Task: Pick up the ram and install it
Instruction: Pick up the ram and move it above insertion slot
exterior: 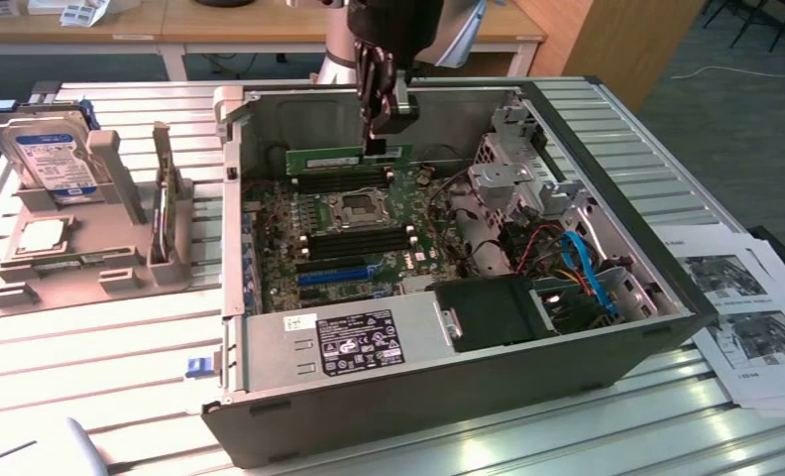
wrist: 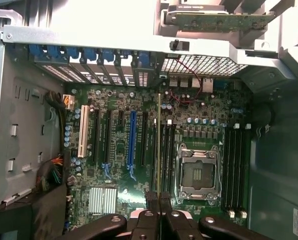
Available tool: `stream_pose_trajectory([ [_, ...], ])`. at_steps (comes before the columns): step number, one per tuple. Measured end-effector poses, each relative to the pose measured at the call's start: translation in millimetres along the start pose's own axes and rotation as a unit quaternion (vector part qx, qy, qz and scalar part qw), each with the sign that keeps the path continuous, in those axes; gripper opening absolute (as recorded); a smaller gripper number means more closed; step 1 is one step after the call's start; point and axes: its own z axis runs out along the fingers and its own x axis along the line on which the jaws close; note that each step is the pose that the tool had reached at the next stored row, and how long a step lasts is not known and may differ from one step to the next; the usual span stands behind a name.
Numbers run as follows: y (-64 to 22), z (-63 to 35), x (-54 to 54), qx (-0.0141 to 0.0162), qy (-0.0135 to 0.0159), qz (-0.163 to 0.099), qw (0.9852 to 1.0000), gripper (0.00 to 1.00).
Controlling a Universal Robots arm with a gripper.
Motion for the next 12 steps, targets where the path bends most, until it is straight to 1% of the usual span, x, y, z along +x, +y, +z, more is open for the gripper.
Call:
stream_pose_trajectory([
  [12, -7.1, 1.8, -1.6, 0.0, 0.0001, 0.0, 1.0, 0.12],
])
